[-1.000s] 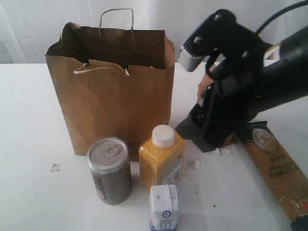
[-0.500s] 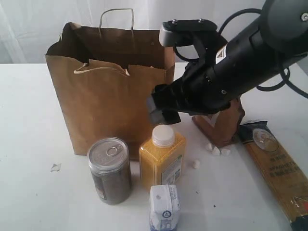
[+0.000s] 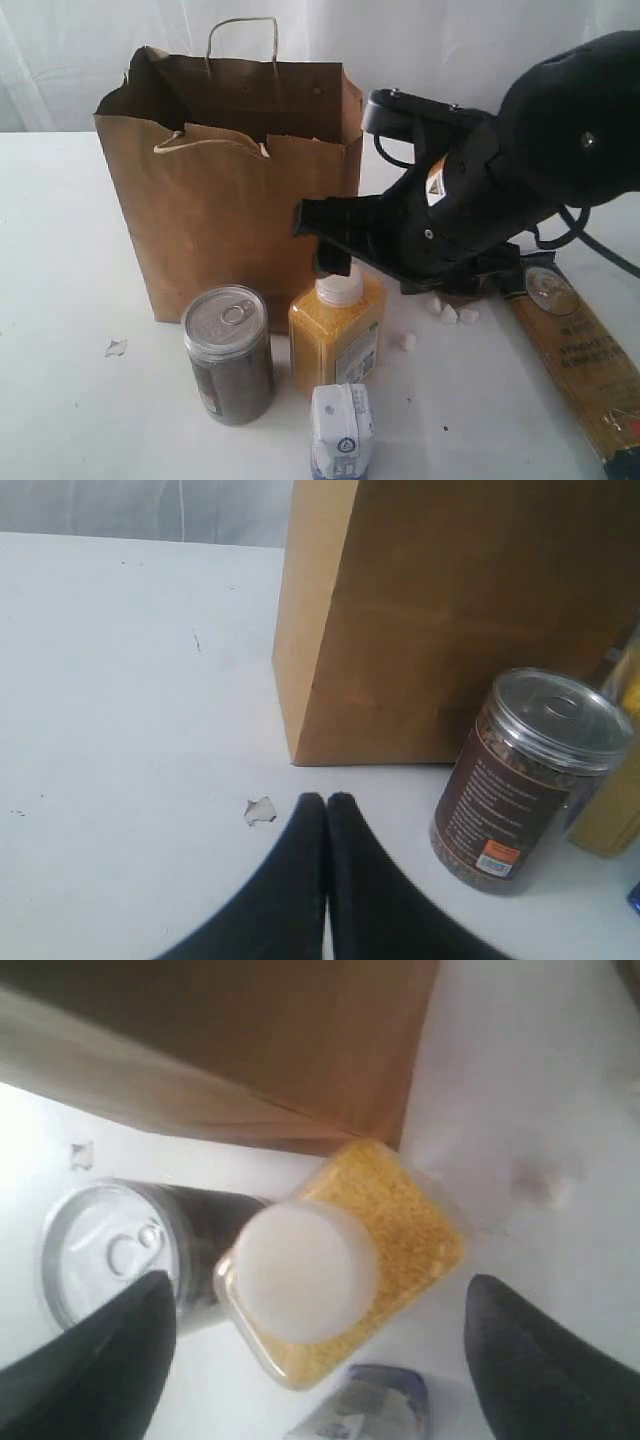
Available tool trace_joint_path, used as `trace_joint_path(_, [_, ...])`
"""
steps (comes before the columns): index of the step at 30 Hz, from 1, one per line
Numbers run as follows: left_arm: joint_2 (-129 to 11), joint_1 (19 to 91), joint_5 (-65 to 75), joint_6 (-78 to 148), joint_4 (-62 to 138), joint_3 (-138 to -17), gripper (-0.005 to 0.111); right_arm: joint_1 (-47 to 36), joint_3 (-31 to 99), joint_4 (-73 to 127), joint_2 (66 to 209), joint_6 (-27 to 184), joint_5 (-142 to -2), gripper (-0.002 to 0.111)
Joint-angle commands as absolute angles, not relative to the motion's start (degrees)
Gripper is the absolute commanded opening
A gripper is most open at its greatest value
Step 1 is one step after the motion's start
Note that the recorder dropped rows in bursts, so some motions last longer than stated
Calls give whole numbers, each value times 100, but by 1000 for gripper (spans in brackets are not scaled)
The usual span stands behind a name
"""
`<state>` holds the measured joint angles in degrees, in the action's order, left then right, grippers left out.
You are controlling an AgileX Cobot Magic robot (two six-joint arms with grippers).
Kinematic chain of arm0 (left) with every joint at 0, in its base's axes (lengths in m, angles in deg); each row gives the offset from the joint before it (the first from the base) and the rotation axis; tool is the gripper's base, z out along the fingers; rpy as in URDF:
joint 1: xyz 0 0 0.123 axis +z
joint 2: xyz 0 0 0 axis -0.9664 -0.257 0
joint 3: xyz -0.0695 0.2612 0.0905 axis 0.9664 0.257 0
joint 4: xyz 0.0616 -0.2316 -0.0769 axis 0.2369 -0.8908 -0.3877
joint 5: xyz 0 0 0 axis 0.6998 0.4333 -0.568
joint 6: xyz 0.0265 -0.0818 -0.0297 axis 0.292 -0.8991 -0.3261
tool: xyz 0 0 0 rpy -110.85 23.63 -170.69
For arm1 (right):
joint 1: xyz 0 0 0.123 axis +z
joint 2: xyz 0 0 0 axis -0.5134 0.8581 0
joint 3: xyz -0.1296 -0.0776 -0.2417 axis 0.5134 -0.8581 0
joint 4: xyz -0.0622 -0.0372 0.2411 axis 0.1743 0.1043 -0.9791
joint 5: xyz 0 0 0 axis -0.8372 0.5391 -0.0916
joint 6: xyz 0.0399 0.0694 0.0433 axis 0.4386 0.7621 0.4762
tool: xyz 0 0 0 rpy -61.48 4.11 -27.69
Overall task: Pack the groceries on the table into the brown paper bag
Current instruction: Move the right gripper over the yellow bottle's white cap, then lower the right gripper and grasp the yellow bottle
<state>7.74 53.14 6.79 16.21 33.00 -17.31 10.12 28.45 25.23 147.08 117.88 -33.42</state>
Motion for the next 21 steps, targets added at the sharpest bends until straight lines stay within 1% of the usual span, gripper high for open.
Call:
trace_joint_path(1, [805,5314,651,1619,3259,-1707,0,1205,2828,2943,14802,12469,-3731,73])
trace_joint_path(7, [805,5314,651,1619,3259,-1707,0,1406,2828,3086,15220,12631,-3392,73])
trace_joint_path(9, [805,5314,651,1619,3259,-1707,0,1443,2828,3245,15335,12956,-3472,73])
trace_joint_path(17, [805,5314,651,1619,3259,-1707,0,1443,2828,3301,15763,13099,-3937,73])
trace_joint_path(21, [805,5314,651,1619,3259,-1707,0,1443,2828,3446,15770,13099,-3526,73])
